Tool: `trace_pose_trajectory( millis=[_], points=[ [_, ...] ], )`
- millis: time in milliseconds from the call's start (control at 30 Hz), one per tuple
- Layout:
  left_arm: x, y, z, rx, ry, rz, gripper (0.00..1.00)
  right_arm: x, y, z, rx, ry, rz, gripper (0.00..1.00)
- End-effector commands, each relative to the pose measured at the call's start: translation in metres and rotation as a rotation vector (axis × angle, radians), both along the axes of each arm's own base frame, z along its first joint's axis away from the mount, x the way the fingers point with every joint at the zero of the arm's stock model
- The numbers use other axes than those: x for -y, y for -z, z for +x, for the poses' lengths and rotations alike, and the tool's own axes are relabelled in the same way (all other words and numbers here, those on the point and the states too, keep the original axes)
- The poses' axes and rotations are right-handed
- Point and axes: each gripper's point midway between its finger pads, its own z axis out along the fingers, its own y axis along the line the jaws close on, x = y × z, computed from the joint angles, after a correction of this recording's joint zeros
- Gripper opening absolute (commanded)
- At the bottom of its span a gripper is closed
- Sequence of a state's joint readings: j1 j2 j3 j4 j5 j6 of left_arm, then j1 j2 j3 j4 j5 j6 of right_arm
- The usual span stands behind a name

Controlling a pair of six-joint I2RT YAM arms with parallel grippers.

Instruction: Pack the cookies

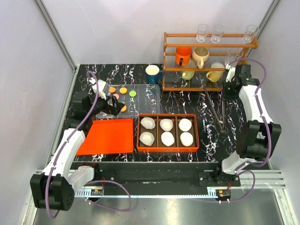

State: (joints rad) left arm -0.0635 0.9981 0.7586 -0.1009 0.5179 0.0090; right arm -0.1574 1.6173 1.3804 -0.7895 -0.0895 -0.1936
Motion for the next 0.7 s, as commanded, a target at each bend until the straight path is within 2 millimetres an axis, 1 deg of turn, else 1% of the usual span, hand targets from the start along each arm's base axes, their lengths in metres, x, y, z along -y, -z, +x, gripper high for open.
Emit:
trace_pose_trajectory(
  millis=[0,33,67,100,133,167,200,233,267,300,333,367,400,433,500,533,600,667],
  points=[
    [0.049,-0.049,-0.009,0.163,0.214,-0.045,0.99,-0.048,-0.094,0.006,0.193,-0.092,0.215,0.00],
    [0.066,-0.050,-0.015,0.165,0.268,-0.044,0.99,-0.055,-0.115,0.011,0.238,-0.120,0.236,0.00],
    [0.076,-0.059,-0.017,0.185,0.296,-0.046,0.99,-0.064,-0.124,0.012,0.255,-0.147,0.265,0.00],
    [0.084,-0.063,-0.019,0.197,0.321,-0.050,0.99,-0.083,-0.134,0.010,0.259,-0.206,0.324,0.00],
    [0.100,-0.063,-0.024,0.191,0.360,-0.056,0.99,-0.092,-0.152,0.012,0.298,-0.239,0.343,0.00],
    [0.109,-0.072,-0.025,0.208,0.382,-0.065,0.99,-0.102,-0.160,0.012,0.313,-0.272,0.365,0.00],
    [0.117,-0.078,-0.027,0.221,0.402,-0.076,0.99,-0.121,-0.170,0.009,0.327,-0.329,0.412,0.00],
    [0.132,-0.077,-0.032,0.209,0.446,-0.085,0.99,-0.132,-0.181,0.008,0.349,-0.368,0.439,0.00],
    [0.140,-0.086,-0.033,0.207,0.461,-0.111,0.99,-0.141,-0.187,0.007,0.358,-0.398,0.469,0.00],
    [0.147,-0.089,-0.035,0.203,0.479,-0.121,0.99,-0.151,-0.195,0.006,0.375,-0.430,0.503,0.00],
    [0.159,-0.088,-0.039,0.175,0.516,-0.138,0.99,-0.168,-0.205,0.000,0.379,-0.497,0.570,0.00],
    [0.164,-0.097,-0.040,0.184,0.536,-0.149,0.99,-0.174,-0.209,-0.002,0.385,-0.522,0.600,0.00],
    [0.169,-0.100,-0.041,0.184,0.552,-0.160,0.99,-0.182,-0.218,-0.004,0.402,-0.565,0.650,0.00],
    [0.177,-0.101,-0.044,0.176,0.582,-0.171,0.99,-0.198,-0.222,-0.009,0.391,-0.599,0.693,0.00],
    [0.184,-0.113,-0.044,0.212,0.603,-0.185,0.99,-0.210,-0.231,-0.011,0.405,-0.650,0.753,0.00],
    [0.190,-0.112,-0.045,0.210,0.628,-0.191,0.99,-0.215,-0.233,-0.012,0.410,-0.668,0.770,0.00],
    [0.197,-0.123,-0.045,0.244,0.660,-0.218,0.99,-0.220,-0.240,-0.009,0.447,-0.693,0.802,0.00],
    [0.206,-0.124,-0.051,0.222,0.710,-0.261,0.99,-0.226,-0.247,-0.010,0.472,-0.717,0.826,0.00]
  ],
)
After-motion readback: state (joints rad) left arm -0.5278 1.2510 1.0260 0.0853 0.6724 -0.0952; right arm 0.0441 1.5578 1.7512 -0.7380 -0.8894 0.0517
